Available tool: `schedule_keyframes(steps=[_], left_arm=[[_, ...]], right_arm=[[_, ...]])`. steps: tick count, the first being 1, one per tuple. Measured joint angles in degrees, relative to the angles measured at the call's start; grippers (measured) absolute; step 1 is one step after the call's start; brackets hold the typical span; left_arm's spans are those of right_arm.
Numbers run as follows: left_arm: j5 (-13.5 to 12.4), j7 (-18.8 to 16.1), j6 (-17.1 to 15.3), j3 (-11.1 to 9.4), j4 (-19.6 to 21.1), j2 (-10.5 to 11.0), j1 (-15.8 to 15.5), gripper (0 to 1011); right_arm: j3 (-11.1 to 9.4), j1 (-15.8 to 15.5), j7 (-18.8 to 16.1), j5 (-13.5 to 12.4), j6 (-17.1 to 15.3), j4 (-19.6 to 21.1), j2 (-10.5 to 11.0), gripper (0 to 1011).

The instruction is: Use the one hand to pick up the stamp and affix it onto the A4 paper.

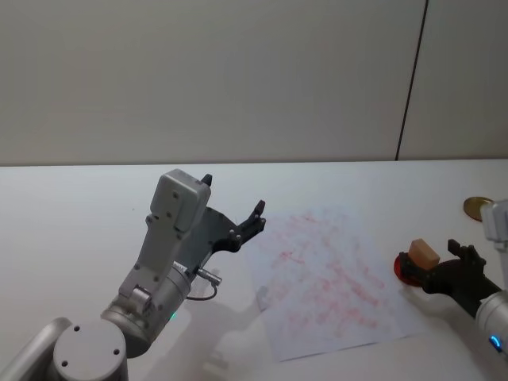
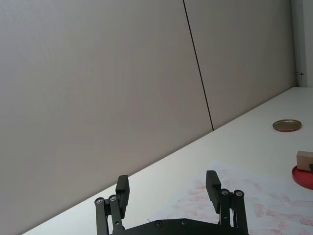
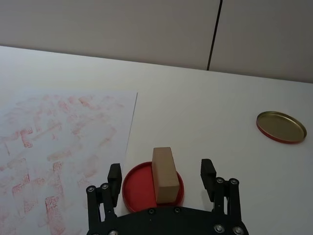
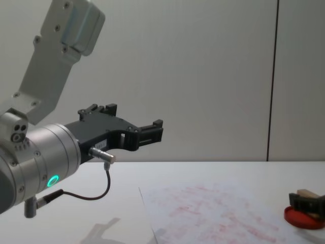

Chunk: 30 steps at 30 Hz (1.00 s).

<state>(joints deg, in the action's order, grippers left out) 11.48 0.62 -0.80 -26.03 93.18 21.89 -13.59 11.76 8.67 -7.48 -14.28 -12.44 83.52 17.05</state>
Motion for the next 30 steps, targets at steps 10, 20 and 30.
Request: schedule_keyframes(steps=[10,20,30], left_arm=[[0.0,0.0,0.0,0.0,0.0,0.0,0.0,993],[0.0,0.0,0.0,0.0,0.0,0.0,0.0,993],[0.0,0.0,0.0,0.0,0.0,0.0,0.0,993]], right_arm=[[-0.2,1.6,-1.1,-0.3,-0.6,-2.9,-0.5,792],[-0.3,2.3,-2.1,-0.4,-0.4,-4.3,-0.7,504],[-0.3,2.6,-2.5,0.2,0.7,-5.0,-0.8,220]])
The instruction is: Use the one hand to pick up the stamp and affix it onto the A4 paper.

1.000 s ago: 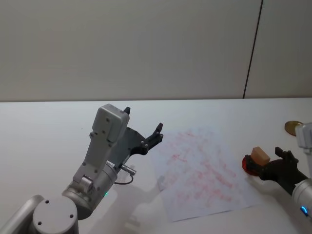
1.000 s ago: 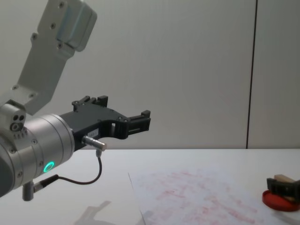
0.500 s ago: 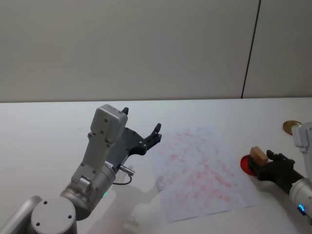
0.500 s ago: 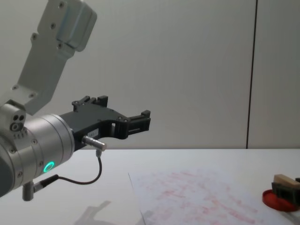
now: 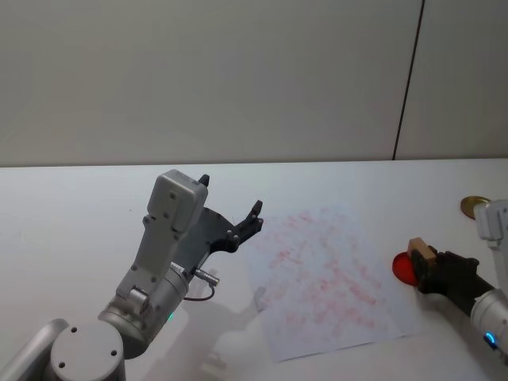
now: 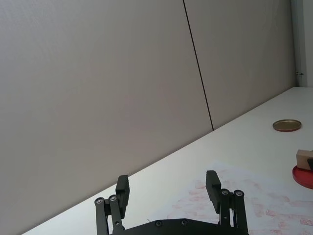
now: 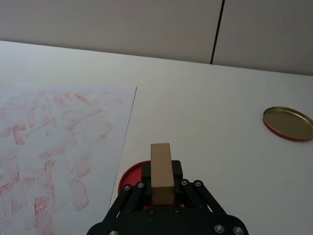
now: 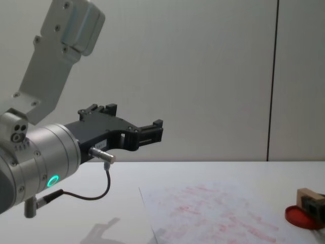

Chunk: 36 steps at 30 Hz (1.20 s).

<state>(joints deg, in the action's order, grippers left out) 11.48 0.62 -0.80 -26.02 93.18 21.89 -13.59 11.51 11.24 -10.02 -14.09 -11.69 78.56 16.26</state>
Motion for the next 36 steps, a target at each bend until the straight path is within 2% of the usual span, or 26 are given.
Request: schedule_keyframes(steps=[7,16,23,36], left_arm=[[0.0,0.0,0.0,0.0,0.0,0.0,0.0,993],[0.0,0.0,0.0,0.0,0.0,0.0,0.0,993],[0.0,0.0,0.0,0.0,0.0,0.0,0.0,993],[0.0,0.0,0.0,0.0,0.0,0.0,0.0,993]], right_arm=[[0.2,-0.1,-0.3,1.2,2.0,0.3,0.0,220],[0.9,-0.8,-2.2,2.8,4.7,2.8,0.0,221],[1.8,-1.5,-4.8,3.0,4.8,5.2,-0.3,221],[3.9,-3.9,-8.5,2.9,2.8,8.8,-0.6,221]])
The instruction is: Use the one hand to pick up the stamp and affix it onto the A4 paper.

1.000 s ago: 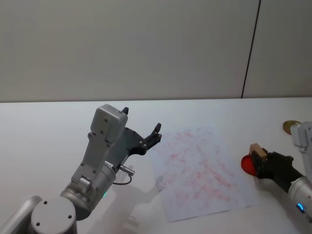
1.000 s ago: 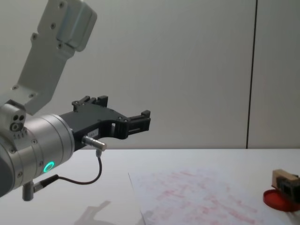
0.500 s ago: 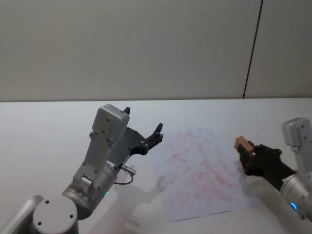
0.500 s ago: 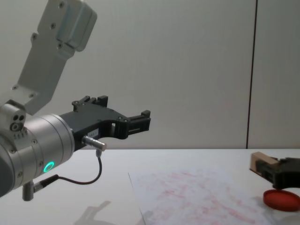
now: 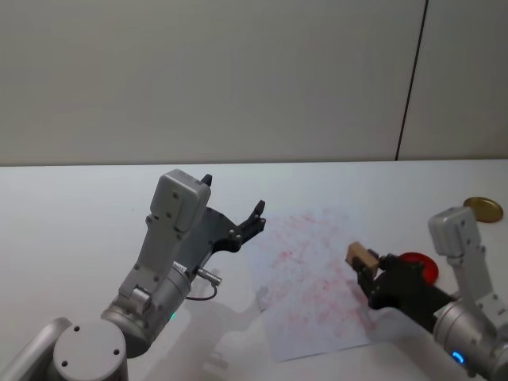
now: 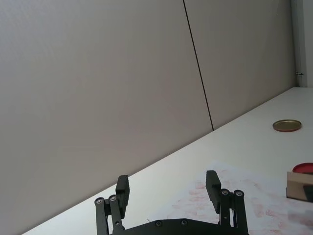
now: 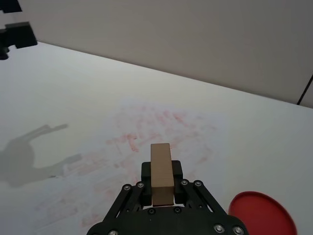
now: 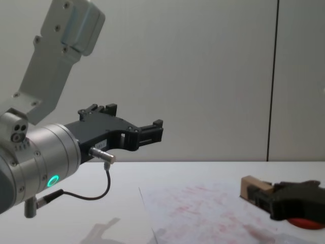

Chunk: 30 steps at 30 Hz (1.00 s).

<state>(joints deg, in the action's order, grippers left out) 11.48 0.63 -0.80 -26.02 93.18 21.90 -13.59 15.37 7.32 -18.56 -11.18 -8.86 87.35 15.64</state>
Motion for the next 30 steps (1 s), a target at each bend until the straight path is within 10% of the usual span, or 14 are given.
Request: schedule_keyframes(steps=[30], left_arm=[[0.0,0.0,0.0,0.0,0.0,0.0,0.0,993]], right_arm=[[1.6,-4.6,-2.0,1.0,-1.8,1.9,1.7,221]])
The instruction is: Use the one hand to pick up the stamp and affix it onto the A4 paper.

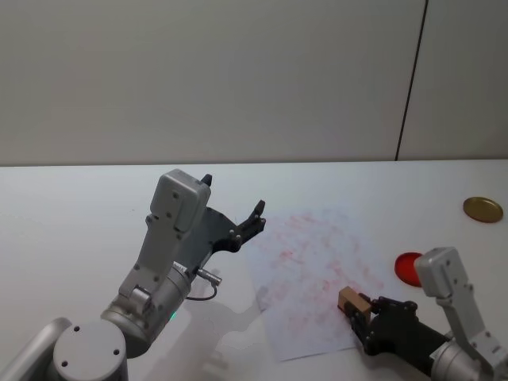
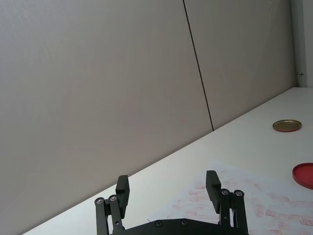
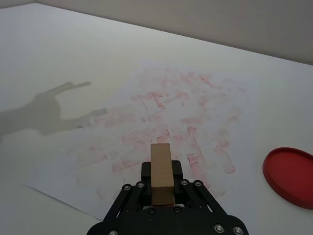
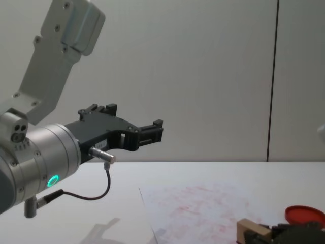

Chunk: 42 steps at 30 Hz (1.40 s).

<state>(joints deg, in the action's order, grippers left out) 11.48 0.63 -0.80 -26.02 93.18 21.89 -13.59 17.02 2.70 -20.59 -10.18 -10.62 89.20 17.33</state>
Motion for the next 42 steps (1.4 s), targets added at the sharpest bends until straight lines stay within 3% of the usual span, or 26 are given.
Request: schedule_keyframes(steps=[23,29,42], left_arm=[[0.0,0.0,0.0,0.0,0.0,0.0,0.0,993],[0.0,0.0,0.0,0.0,0.0,0.0,0.0,993],[0.0,0.0,0.0,0.0,0.0,0.0,0.0,993]], right_arm=[[0.0,0.9,-1.3,0.5,-1.2,-1.2,0.0,221],[-0.2,1.0,-1.3,-0.6,-0.8,-1.2,0.1,221],[-2.1,1.8,0.9,-4.2,3.0,1.0,0.7,220]])
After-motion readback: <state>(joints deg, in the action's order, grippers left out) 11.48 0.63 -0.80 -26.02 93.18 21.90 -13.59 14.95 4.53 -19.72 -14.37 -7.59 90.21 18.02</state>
